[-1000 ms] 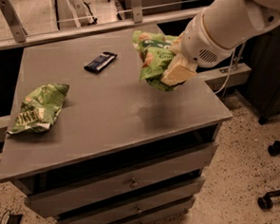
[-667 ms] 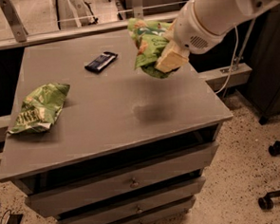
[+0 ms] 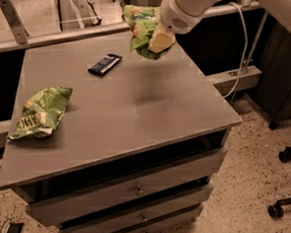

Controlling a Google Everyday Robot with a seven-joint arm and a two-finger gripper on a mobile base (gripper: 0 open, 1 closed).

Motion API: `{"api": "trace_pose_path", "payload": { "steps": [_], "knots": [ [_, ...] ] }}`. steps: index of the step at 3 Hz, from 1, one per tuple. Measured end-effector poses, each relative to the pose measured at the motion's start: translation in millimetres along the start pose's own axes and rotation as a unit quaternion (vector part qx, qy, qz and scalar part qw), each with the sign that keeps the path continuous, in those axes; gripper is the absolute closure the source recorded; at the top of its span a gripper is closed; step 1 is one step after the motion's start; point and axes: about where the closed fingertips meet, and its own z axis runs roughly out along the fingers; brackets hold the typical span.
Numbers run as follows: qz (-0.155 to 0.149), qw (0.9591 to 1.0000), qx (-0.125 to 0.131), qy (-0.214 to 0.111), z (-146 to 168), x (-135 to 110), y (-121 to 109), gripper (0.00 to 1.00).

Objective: Move green rice chip bag near rxbar blueberry

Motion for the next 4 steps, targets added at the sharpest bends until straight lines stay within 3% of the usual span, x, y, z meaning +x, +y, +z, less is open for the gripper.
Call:
{"api": "trace_pose_path", "payload": {
  "steps": [1, 2, 3, 4],
  "knots": [
    [-0.004, 1.0000, -0.002, 0.004, 33.5, -6.2, -20.4, 1.00],
    [0.012, 0.9996, -0.021, -0.011, 64.8, -5.3, -24.6, 1.00],
    [0.025, 0.9990, -0.037, -0.008, 90.8, -0.3, -24.5, 0.84],
    [0.024, 0.9989, -0.039, -0.008, 92.9, -0.6, -23.0, 0.61]
  ]
}}
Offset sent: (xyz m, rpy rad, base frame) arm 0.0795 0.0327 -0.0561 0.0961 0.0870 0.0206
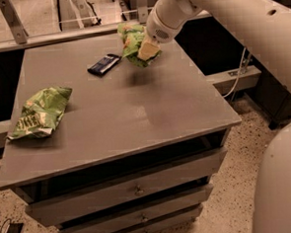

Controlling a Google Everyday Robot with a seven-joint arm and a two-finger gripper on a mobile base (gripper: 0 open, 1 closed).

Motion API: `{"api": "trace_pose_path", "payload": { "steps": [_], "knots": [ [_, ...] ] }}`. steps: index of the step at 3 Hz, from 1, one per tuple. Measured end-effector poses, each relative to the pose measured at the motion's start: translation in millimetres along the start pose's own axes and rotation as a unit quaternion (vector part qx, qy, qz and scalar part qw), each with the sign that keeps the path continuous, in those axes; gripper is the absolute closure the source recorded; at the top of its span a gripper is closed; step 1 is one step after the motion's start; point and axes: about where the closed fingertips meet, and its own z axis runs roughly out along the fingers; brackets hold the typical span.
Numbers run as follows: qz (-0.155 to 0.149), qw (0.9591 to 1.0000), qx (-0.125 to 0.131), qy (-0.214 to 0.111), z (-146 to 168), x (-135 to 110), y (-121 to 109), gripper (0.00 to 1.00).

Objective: Move green rice chip bag near rxbar blueberry

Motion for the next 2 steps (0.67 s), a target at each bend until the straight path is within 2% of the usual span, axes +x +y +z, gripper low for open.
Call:
{"api": "trace_pose_path", "payload": {
  "steps": [2],
  "knots": [
    [-0.001, 1.0000, -0.004, 0.001, 4.8, -0.5, 2.4, 0.14]
  ]
}}
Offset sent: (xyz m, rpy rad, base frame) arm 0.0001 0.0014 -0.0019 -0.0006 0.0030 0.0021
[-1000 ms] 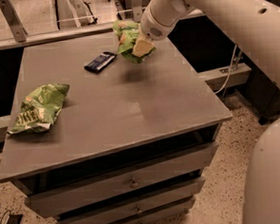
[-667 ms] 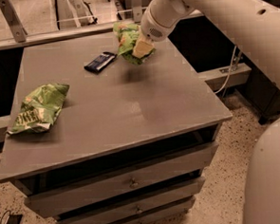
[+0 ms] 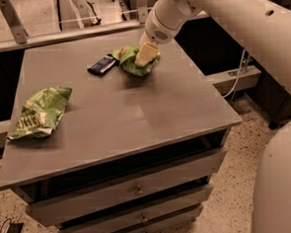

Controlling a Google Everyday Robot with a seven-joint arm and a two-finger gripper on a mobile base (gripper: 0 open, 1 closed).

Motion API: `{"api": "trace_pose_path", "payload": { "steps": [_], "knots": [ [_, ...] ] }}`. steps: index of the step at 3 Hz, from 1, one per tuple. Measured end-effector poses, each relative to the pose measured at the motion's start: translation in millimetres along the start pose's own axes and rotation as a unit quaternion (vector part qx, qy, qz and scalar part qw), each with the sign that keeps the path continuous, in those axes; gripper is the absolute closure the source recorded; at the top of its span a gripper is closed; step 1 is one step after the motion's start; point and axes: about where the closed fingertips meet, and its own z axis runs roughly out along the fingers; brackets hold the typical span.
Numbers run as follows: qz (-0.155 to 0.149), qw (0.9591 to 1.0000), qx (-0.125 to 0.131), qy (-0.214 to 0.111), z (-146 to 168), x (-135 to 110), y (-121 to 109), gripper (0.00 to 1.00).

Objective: Move green rice chip bag near rxbar blueberry

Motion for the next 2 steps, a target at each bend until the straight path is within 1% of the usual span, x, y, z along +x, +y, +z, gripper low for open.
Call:
{"api": "trace_pose_path", "payload": {
  "steps": [1, 2],
  "knots": [
    [0.000, 1.0000, -0.002, 0.000, 2.5, -0.3, 1.3, 0.00],
    [0.000, 1.0000, -0.002, 0.000, 2.5, -0.3, 1.3, 0.00]
  ]
}}
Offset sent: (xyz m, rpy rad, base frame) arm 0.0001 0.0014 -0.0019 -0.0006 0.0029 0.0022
